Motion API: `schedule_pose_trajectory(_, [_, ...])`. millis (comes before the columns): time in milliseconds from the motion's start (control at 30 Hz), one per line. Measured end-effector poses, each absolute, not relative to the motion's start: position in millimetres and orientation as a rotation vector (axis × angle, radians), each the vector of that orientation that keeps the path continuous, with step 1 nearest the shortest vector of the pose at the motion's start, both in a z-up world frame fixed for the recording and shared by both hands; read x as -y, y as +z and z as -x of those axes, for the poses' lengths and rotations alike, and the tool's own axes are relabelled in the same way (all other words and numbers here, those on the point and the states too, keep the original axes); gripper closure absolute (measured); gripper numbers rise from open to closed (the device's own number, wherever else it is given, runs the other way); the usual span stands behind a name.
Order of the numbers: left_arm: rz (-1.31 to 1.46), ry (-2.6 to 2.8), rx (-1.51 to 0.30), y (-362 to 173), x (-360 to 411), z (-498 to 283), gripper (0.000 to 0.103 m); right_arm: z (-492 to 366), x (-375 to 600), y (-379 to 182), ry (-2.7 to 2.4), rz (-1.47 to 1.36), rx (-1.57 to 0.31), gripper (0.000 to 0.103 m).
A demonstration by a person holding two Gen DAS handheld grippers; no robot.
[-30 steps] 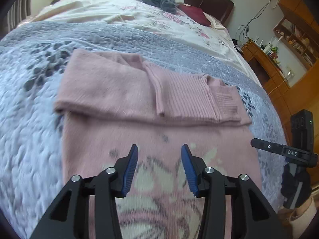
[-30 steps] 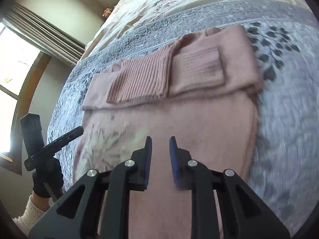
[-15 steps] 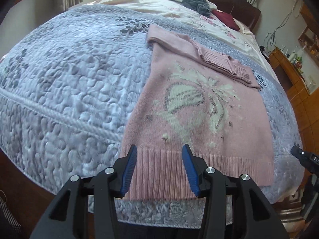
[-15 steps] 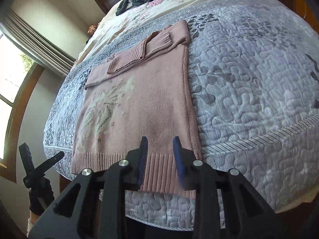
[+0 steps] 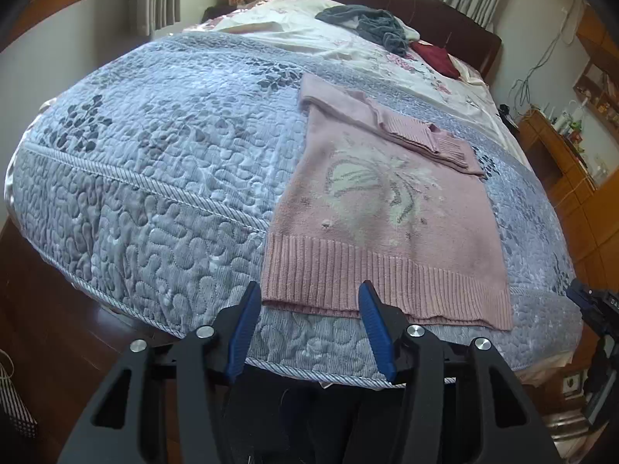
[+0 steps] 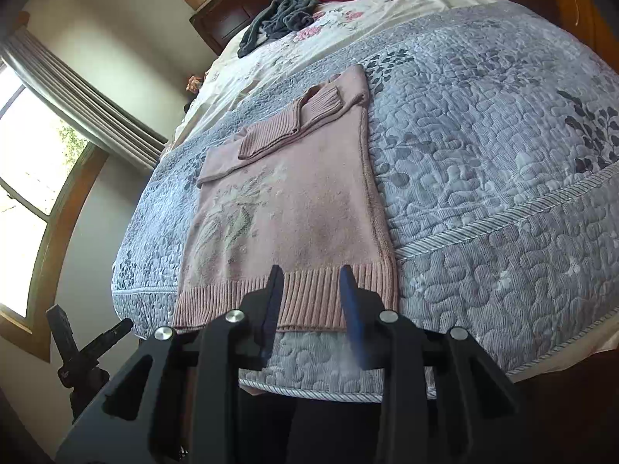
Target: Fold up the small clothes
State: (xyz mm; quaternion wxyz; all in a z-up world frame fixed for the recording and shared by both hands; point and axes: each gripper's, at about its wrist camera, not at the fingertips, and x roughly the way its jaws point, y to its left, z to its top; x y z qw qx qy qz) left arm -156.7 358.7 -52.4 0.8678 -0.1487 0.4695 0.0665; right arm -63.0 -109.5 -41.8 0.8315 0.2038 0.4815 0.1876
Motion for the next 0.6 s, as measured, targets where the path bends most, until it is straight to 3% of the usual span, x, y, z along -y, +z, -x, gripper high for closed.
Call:
schedule_pose_trajectory(267, [0.225,0.113,-0.965,-31.8,-338.6,147.9,0.043,67.8,93.9,-36.4,0.428,-0.38,-1.037,0.061])
schedule_pose_trajectory(333, [0.21,0.118,-0.978,-36.5,-338.7,145.8,0.04,67.2,93.4,-42.4,0.431,-0.385,-1.048,0.055])
schedule_pose_trajectory(600, [0.307,0.154,-1.08,-78.6,-379.3,124.8,0.04,43.6,96.4,-84.2,0.389,-0.378,-1.163,0.053])
